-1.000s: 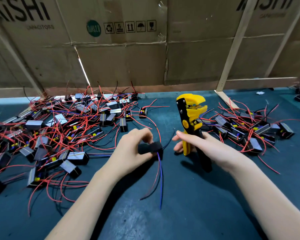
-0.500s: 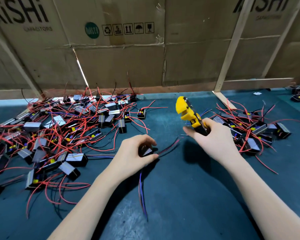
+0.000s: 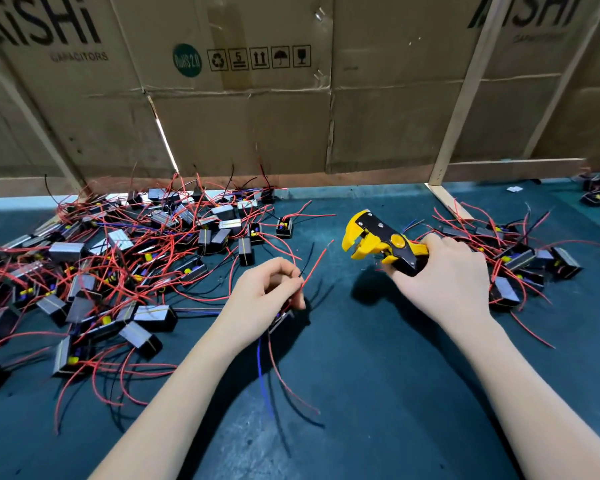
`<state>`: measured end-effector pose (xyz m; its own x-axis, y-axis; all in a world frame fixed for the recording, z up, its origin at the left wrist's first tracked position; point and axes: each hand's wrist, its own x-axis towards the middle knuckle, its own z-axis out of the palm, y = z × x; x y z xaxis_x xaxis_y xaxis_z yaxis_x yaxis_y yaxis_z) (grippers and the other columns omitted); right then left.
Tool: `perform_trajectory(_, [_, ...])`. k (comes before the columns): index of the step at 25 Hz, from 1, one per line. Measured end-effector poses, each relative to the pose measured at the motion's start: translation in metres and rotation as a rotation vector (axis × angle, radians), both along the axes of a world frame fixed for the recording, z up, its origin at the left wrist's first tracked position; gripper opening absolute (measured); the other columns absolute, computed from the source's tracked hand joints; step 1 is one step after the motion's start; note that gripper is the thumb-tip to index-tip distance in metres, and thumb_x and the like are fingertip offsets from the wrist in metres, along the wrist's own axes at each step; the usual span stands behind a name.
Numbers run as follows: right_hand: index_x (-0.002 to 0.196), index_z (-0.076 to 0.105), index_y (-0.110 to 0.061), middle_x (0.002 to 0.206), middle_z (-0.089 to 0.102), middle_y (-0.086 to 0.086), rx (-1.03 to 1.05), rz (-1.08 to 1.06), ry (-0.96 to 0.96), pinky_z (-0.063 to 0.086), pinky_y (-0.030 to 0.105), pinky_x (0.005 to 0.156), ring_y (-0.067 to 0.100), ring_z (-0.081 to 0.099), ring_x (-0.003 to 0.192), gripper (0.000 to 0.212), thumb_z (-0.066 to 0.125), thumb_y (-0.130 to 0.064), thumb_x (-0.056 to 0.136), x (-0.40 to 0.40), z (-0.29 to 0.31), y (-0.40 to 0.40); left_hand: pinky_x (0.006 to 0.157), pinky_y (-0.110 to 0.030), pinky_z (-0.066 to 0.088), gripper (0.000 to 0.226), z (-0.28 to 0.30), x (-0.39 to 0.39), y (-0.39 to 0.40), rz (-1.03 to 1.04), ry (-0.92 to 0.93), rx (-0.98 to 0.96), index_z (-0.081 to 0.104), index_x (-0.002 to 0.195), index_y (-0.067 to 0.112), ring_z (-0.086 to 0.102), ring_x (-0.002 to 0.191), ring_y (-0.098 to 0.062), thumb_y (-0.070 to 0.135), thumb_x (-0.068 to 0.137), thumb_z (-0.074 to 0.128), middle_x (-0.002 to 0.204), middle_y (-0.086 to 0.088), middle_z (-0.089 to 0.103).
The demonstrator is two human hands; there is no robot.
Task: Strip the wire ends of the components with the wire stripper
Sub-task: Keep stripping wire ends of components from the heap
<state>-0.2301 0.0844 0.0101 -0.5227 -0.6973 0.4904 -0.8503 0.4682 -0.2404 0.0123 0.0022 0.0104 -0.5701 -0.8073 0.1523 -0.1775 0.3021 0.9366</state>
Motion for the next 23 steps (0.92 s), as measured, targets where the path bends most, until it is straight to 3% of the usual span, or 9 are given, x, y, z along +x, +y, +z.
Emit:
perform_trajectory(2, [0.086,0.058,-0.009,0.089,0.064,0.012,-0.014,-0.048,0.019,0.037,0.04,0.078,0.035,0.058,0.091,0.058,0.064,-0.065,0.072,-0.002,-0.005,-0.003,0.063,-0.025,0.044,0.009,0.0,-0.001,0.004,-0.083,0.031,0.001,0.055,0.087,0.011,0.054,0.056,-0.016,0.014,0.096,0.055,0.059,-0.005,0.065])
perform_trajectory(6, [0.087,0.059,-0.006,0.088,0.064,0.018,-0.042,-0.097,0.052,0.035,0.042,0.077,0.037,0.058,0.09,0.06,0.066,-0.064,0.072,-0.004,-0.01,-0.005,0.053,-0.021,0.036,0.009,0.001,-0.003,0.013,-0.182,0.028,0.001,0.055,0.085,0.026,0.043,0.047,-0.017,0.031,0.093,0.055,0.05,-0.005,0.06])
perform_trajectory(12, [0.093,0.059,-0.007,0.095,0.064,0.015,0.014,-0.065,0.143,0.034,0.043,0.082,0.036,0.056,0.094,0.062,0.065,-0.065,0.07,0.008,-0.013,-0.01,0.051,-0.018,0.035,0.014,0.0,-0.005,0.016,-0.177,0.003,-0.015,0.057,0.085,0.026,0.038,0.044,-0.016,0.024,0.099,0.055,0.05,-0.007,0.062])
perform_trajectory(23, [0.081,0.058,-0.008,0.081,0.062,0.013,-0.023,0.01,0.167,0.034,0.041,0.077,0.034,0.058,0.082,0.057,0.067,-0.063,0.069,0.01,-0.008,-0.007,0.051,-0.022,0.037,0.02,0.0,-0.005,0.015,-0.157,-0.033,-0.013,0.056,0.082,0.028,0.04,0.045,-0.017,0.021,0.1,0.052,0.049,-0.007,0.062])
